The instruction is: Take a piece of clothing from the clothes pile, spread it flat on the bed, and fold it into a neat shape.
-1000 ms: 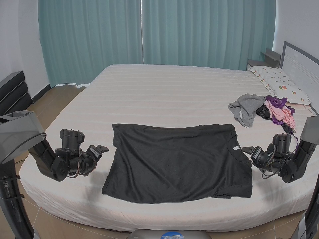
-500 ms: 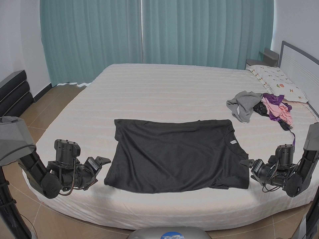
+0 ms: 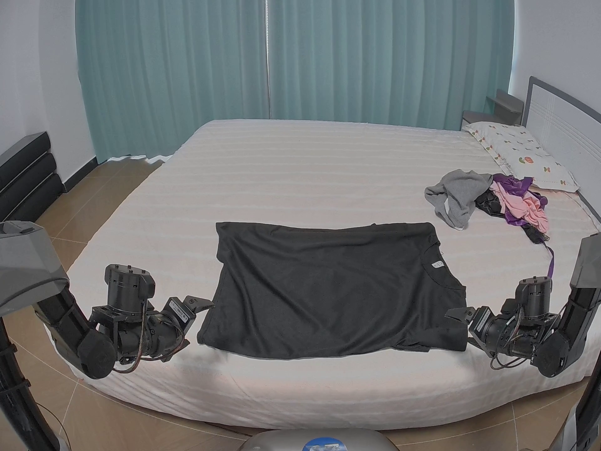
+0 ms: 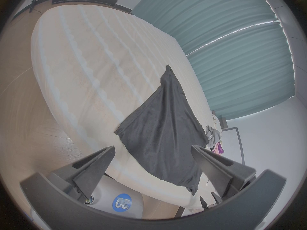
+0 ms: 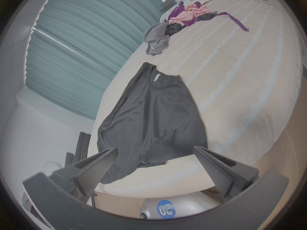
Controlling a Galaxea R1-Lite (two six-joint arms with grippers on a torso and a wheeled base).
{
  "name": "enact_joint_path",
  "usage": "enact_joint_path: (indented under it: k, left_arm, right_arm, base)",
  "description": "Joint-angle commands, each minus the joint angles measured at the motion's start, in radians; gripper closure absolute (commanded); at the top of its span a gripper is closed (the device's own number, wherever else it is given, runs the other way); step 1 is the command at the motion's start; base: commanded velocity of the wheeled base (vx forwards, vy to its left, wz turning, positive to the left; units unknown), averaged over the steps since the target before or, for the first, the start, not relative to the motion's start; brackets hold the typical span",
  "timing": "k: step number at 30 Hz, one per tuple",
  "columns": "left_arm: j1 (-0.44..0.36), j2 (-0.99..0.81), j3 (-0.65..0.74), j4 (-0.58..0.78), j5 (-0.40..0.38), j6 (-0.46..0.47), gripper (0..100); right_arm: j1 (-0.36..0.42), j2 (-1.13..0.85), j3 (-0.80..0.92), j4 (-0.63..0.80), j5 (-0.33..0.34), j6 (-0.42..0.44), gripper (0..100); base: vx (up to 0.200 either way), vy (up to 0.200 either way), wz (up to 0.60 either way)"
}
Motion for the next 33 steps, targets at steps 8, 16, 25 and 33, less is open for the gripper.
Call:
enact_joint_path:
  k: [8,16,25,33]
  left_arm:
    - [-0.004,0.036,0.01,-0.002,0.015,0.013,0]
    - [0.011,0.111,0.021,0.003,0.123,0.076,0]
    - [0.013,0.217,-0.057,0.0,0.203,0.1,0]
    - [0.045,0.257,-0.098,0.003,0.216,0.126,0]
  right_arm:
    - [0.011,0.008,0.005,0.0,-0.001,0.0,0]
    - [0.011,0.011,0.005,0.0,0.0,0.002,0]
    - [0.011,0.009,0.014,0.0,-0.001,0.0,0]
    - [0.011,0.012,0.014,-0.003,-0.004,-0.001,0]
  base:
    - [0.0,-0.125,0.0]
    - [0.0,0.0,0.0]
    - [0.0,0.0,0.0]
    - [0.0,0.0,0.0]
